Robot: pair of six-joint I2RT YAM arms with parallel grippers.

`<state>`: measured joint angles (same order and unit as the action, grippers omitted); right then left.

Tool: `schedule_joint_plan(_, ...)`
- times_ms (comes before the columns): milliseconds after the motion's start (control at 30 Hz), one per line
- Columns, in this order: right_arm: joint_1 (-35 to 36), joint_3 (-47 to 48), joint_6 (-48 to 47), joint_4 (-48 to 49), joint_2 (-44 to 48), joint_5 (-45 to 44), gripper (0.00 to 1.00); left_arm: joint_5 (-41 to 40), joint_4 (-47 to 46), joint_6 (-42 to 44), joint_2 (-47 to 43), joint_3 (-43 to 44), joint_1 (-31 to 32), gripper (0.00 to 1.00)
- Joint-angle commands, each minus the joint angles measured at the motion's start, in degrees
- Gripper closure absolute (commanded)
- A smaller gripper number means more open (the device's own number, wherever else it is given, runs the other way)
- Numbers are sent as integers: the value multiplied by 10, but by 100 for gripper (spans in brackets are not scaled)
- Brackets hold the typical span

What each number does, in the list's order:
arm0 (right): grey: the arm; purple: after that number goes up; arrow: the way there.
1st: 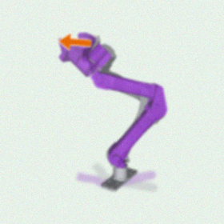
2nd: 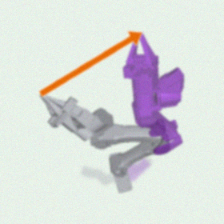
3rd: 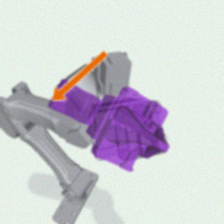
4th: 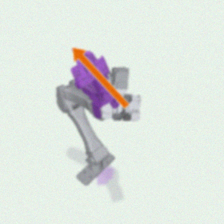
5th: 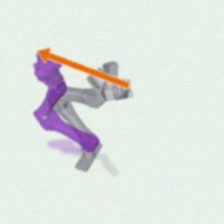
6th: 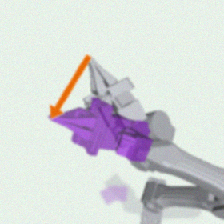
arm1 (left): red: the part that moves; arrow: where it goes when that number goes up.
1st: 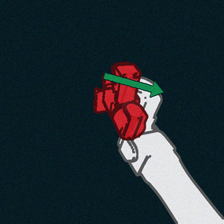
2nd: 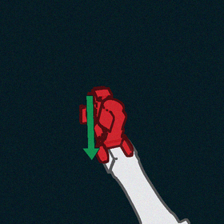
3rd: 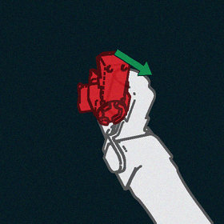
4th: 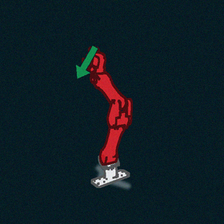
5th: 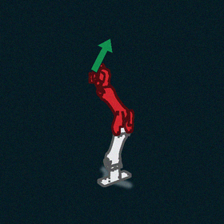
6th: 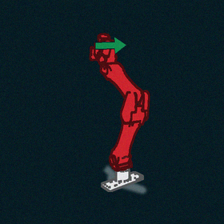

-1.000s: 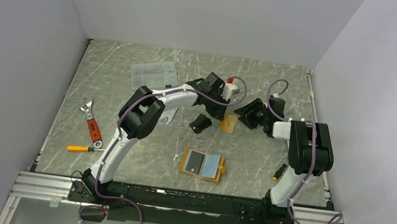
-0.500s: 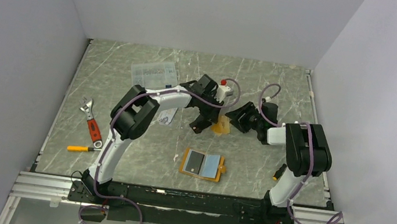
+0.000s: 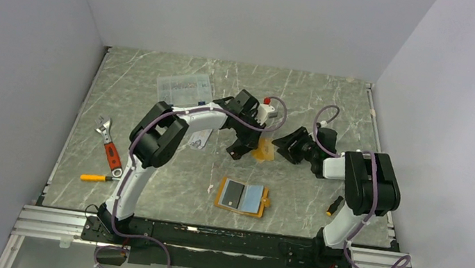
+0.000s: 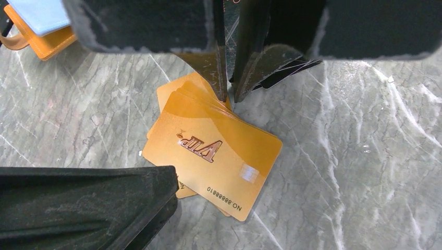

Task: Put the credit cards into the card holder
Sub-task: Move the credit card to the center of the board, then pick up the credit card from the center of the board.

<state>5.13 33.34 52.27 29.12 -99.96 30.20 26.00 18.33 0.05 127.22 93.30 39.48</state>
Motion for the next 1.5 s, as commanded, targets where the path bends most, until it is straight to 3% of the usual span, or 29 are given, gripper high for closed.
schedule_joint_plan(0, 14, -35, -36, -115, -45, -28, 47, -3, 14, 26, 4, 27, 7, 84)
schedule_joint_plan(467, 34, -80, -6, -83, -34, -28, 50, -21, 27, 41, 41, 75, 32, 84)
schedule_joint_plan(1100, 5, -170, 72, 155, -71, 17, 59, 3, 37, 41, 58, 64, 62, 84)
schedule_joint_plan(1467, -1, -180, 75, 155, -58, 3, 70, 57, 44, 20, 46, 35, 72, 84)
